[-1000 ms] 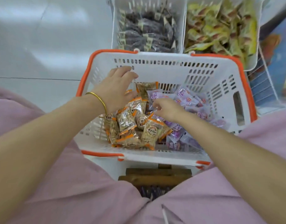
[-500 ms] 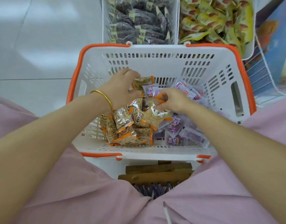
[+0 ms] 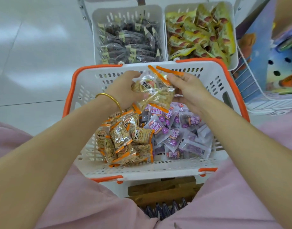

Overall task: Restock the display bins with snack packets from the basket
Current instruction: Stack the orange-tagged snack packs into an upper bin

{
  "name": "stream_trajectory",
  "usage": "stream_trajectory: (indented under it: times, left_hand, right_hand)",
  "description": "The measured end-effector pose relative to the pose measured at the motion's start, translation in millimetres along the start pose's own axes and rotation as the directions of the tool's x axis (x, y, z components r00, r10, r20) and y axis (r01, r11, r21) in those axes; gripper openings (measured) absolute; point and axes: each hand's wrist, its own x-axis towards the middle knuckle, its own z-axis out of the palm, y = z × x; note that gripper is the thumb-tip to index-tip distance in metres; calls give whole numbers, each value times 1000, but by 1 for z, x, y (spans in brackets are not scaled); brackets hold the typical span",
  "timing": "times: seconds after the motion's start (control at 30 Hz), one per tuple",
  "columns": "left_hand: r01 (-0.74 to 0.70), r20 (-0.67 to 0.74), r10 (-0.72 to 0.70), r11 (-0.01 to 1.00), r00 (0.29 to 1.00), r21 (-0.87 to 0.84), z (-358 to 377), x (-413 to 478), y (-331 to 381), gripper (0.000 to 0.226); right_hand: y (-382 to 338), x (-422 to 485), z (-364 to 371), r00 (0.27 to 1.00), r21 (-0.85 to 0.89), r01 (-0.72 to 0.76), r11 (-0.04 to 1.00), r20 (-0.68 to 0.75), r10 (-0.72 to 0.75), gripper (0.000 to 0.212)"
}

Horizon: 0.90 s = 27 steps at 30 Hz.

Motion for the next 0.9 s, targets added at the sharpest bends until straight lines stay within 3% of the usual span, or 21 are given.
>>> stream_trajectory:
  times: [0.13,0.3,0.47,0.6,0.7,0.8,0.9]
  left_hand:
    - [54,-160,-84,981,983,-185,-7,5,-10,61]
    - [24,-109,-49,974,993,-224,0,5,-5,52]
    - [4,-33,-20,912,999,-409,1,3,6,41]
    - [-116,-33,112,916,993,-384,1,-4,22,71]
    - [-146,-56,135,927,989,-345,-7,-2,29,73]
    - [-219,-66,210,896,976,-386,-31,8,39,66]
    - [-275,-80,265,882,961,-382,-66,24,51,62]
  right_hand:
    - [-3,3,-8,995,29,38,999,-93,-35,12]
    - [-10,4,-1,997,115,68,991,-41,-63,12]
    - [-17,0,9,984,150,175,973,-73,-165,9]
    - [-21,0,17,969,145,235,961,-109,-220,8]
    - [-32,4,19,963,81,254,964,-117,-244,15]
    - [-67,11,12,968,80,249,965,0,-250,42]
    - [-116,19,10,930,-111,321,941,224,-291,33]
